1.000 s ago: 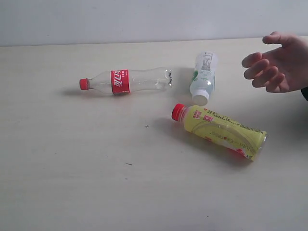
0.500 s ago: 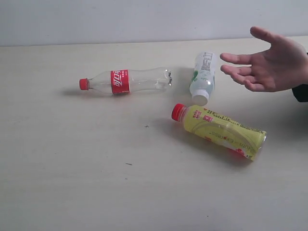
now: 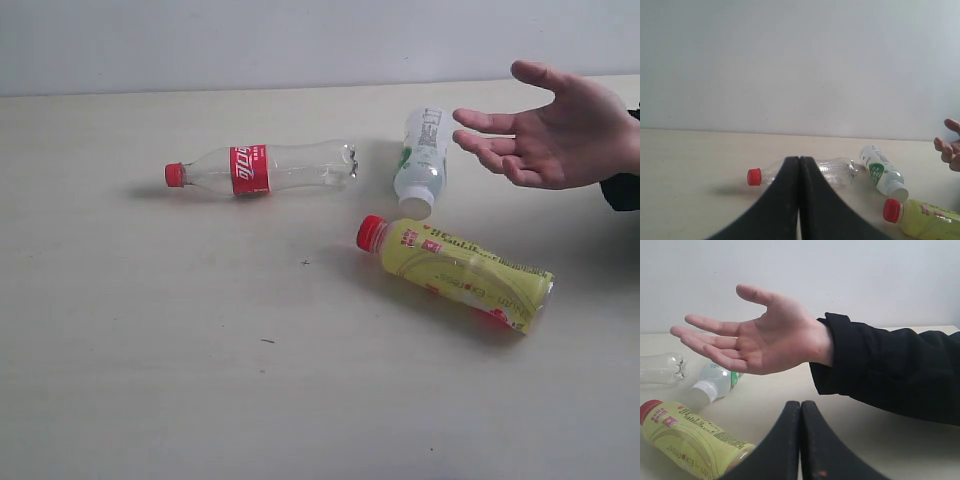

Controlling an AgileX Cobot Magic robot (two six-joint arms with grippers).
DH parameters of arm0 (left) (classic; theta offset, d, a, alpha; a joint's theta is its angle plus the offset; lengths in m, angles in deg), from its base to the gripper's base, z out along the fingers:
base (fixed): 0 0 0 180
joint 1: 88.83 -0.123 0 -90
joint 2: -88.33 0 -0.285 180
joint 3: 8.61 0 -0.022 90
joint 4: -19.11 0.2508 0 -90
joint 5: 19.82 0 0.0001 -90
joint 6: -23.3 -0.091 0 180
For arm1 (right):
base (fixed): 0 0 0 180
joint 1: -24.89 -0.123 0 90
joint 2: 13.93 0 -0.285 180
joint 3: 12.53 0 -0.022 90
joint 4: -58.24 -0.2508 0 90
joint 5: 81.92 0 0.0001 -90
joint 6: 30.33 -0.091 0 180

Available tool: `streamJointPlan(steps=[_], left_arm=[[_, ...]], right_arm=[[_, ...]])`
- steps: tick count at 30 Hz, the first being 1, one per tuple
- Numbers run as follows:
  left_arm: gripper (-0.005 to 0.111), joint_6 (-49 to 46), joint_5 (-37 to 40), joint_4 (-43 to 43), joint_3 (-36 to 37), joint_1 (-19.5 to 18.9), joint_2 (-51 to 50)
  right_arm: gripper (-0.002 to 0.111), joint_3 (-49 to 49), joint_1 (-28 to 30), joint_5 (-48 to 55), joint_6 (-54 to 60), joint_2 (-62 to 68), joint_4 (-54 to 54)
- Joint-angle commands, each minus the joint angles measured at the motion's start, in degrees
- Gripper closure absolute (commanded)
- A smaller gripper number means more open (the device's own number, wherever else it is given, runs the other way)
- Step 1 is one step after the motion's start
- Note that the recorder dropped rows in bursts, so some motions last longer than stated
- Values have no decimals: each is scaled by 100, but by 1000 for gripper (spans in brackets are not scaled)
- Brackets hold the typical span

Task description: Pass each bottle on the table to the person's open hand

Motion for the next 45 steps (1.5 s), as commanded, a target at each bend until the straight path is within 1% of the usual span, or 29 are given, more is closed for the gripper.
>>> streamJointPlan(steps=[1,8,11,17,20,23,26,28,37,40,42,45], left_arm=[[107,31,-11,-42,16,-13,43],[107,31,-11,-42,16,-13,43],[107,31,-11,-42,16,-13,43],[107,31,-6,-42,16,-13,43],[107,31,-6,-42,16,-13,43],[107,31,-6,-42,16,-13,43],[107,31,-6,-42,16,-13,43],[107,31,-6,-42,16,-13,43],[107,31,-6,-42,16,-13,43],[107,31,-6,-42,16,-13,43],[107,31,-6,-42,16,-13,43],[107,31,-6,-42,16,-13,43]], right_arm=[[108,-29,27,-37,18,0,0],[108,-29,27,-37,18,0,0],[108,-29,27,-403,83,0,127],[108,-29,27,-604,83,0,127],[108,-29,27,-1564,-703,0,-814],[108,-29,27,-2274,-1430,0,-1821],[108,-29,27,-2713,-1712,0,-2340],[108,-29,27,-2814,-1726,0,-2443],[108,-29,27,-2905,-1726,0,-2417],[108,56,27,-2964,-1726,58,-2102],[108,492,27,-2726,-1726,341,-1793],[108,1441,27,-2121,-1726,957,-811]])
